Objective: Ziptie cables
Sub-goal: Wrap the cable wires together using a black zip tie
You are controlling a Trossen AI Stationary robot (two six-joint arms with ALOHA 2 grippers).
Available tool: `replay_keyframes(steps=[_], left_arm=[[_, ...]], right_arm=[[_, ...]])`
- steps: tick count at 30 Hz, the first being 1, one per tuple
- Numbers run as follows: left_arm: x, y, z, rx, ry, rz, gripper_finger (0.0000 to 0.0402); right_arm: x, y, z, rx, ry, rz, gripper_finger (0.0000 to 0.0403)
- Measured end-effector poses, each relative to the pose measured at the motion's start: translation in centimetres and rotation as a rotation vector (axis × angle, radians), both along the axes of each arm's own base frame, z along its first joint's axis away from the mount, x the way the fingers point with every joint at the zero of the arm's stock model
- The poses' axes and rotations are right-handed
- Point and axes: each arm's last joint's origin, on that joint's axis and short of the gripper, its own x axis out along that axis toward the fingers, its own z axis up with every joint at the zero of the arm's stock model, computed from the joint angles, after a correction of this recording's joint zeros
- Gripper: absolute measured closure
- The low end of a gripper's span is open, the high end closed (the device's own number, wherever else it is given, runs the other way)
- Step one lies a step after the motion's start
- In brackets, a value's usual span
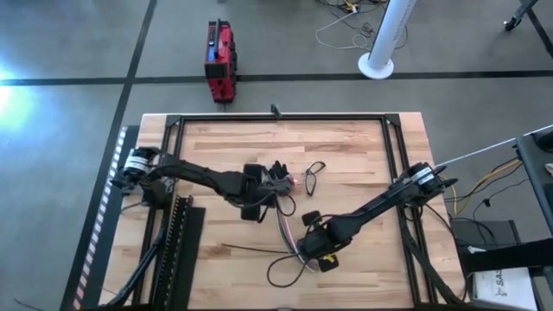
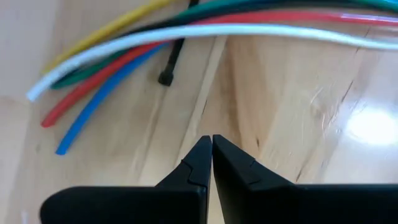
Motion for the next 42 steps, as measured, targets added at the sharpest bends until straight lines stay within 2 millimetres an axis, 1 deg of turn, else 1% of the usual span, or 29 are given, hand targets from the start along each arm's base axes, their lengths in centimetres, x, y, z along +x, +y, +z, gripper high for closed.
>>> replay_keyframes(steps=[2, 5, 8, 11, 13, 16, 20, 24, 28, 31, 34, 37, 42], left_arm=[[0.1, -1.2, 0.3, -0.071, -0.097, 0.072, 0.0206], [0.1, -3.5, -0.1, -0.157, -0.195, 0.127, 0.0215], [0.1, -6.2, -0.9, -0.213, -0.271, 0.116, 0.0227], [-0.4, -8.5, -2.0, -0.247, -0.309, 0.073, 0.0239], [-0.8, -9.7, -2.3, -0.264, -0.331, 0.053, 0.0248], [-1.5, -10.7, -2.8, -0.267, -0.348, 0.068, 0.0261], [-2.4, -11.6, -3.5, -0.285, -0.367, 0.106, 0.0278], [-3.2, -12.3, -4.5, -0.332, -0.396, 0.138, 0.0292], [-3.8, -12.7, -5.5, -0.383, -0.449, 0.155, 0.0302], [-3.9, -12.6, -6.2, -0.421, -0.506, 0.158, 0.0307], [-4.1, -12.5, -6.8, -0.453, -0.571, 0.156, 0.0311], [-4.3, -12.3, -7.3, -0.476, -0.641, 0.161, 0.0317], [-4.4, -12.1, -9.1, -0.446, -0.629, 0.164, 0.0325]], right_arm=[[0.1, 0.3, 0.1, 0.017, -0.019, 0.004, 0.0401], [0.3, 1.0, 0.0, 0.087, -0.044, 0.033, 0.0401], [0.6, 1.8, -0.7, 0.139, -0.058, 0.062, 0.0401], [0.6, 2.1, -1.6, 0.142, -0.047, 0.062, 0.0400], [0.8, 2.1, -1.7, 0.144, -0.059, 0.060, 0.0400], [1.2, 2.1, -1.9, 0.147, -0.082, 0.057, 0.0400], [1.3, 1.6, -2.2, 0.124, -0.079, 0.047, 0.0400], [1.3, 0.6, -2.2, 0.094, -0.036, 0.021, 0.0400], [0.7, -0.9, -1.9, -0.016, 0.033, -0.018, 0.0400], [0.1, -1.9, -1.8, -0.116, 0.079, -0.076, 0.0400], [0.0, -1.9, -1.8, -0.123, 0.078, -0.091, 0.0400], [-0.1, -1.4, -1.8, -0.119, 0.073, -0.064, 0.0400], [0.4, -0.9, -1.7, -0.092, 0.007, -0.027, 0.0400]])
